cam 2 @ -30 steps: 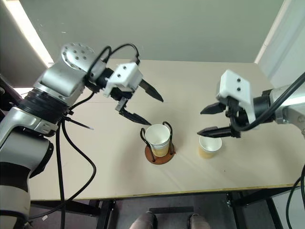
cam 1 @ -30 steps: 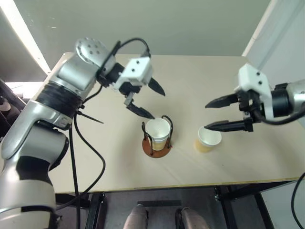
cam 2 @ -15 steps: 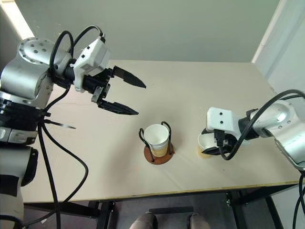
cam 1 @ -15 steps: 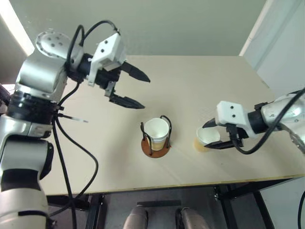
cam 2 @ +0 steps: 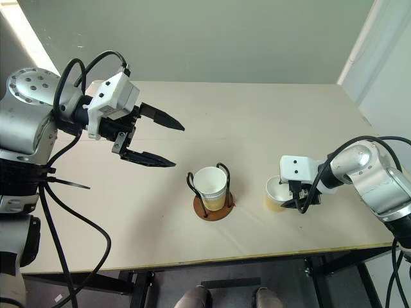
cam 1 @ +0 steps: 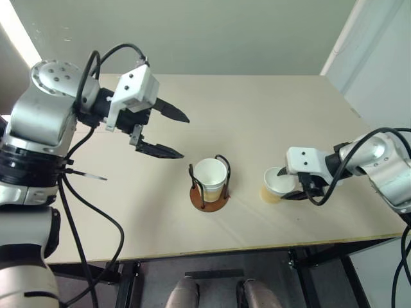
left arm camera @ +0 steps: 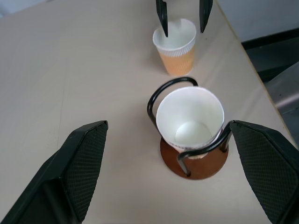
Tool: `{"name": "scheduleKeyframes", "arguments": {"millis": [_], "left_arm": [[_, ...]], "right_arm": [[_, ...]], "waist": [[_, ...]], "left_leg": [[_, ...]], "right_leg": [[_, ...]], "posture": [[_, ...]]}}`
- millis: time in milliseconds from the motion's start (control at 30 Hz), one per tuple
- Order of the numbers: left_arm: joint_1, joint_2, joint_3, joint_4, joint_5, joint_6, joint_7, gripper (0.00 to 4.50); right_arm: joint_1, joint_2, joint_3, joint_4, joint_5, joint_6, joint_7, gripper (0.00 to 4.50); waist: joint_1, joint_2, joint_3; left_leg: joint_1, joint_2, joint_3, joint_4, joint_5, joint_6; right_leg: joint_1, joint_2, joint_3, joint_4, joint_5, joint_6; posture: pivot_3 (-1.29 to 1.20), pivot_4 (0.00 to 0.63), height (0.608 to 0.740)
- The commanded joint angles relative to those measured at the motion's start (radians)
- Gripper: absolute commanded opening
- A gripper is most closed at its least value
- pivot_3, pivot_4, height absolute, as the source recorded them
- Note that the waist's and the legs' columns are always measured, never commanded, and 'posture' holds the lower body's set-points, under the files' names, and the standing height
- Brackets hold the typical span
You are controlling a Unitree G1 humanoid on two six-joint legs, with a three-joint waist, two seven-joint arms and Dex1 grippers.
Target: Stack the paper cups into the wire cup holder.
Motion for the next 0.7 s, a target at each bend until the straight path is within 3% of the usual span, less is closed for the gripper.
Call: {"name": "scheduleKeyframes", "arguments": {"millis": [33, 167, 367, 700], "left_arm": [[0.017, 0.039, 0.051, -0.032, 0.032, -0.023, -0.006, 4.49], [0.062, 0.068, 0.063, -0.043, 0.054, -0.044, -0.009, 4.5], [0.105, 0.101, 0.074, -0.045, 0.087, -0.08, -0.007, 4.5], [0.108, 0.105, 0.085, -0.014, 0.113, -0.108, -0.006, 4.5]], "right_arm": [[-0.007, 0.019, 0.017, 0.015, -0.054, -0.037, 0.021, 3.3], [-0.004, 0.048, 0.032, 0.024, -0.094, -0.055, 0.031, 2.43], [-0.009, 0.079, 0.024, 0.031, -0.123, -0.055, 0.047, 0.19], [-0.145, 0.047, -0.069, 0.062, -0.072, -0.033, 0.134, 0.05]], "waist": [[-0.003, 0.0, 0.0], [-0.005, 0.0, 0.0], [-0.005, 0.0, 0.0], [-0.007, 0.0, 0.0]], "left_leg": [[0.0, 0.0, 0.0, 0.0, 0.0, 0.0], [0.0, 0.0, 0.0, -0.001, 0.0, 0.0], [0.0, 0.0, 0.0, -0.001, 0.0, 0.0], [0.0, 0.0, 0.0, -0.002, 0.0, 0.0]], "right_leg": [[0.0, 0.0, 0.0, 0.0, 0.0, 0.0], [-0.001, 0.0, 0.0, 0.0, 0.0, 0.0], [-0.001, 0.0, 0.0, 0.0, 0.0, -0.002], [-0.002, 0.0, 0.0, 0.0, 0.0, -0.004]], "posture": [[0.0, 0.15, 0.74], [0.0, 0.15, 0.74], [0.0, 0.15, 0.74], [0.0, 0.15, 0.74]]}}
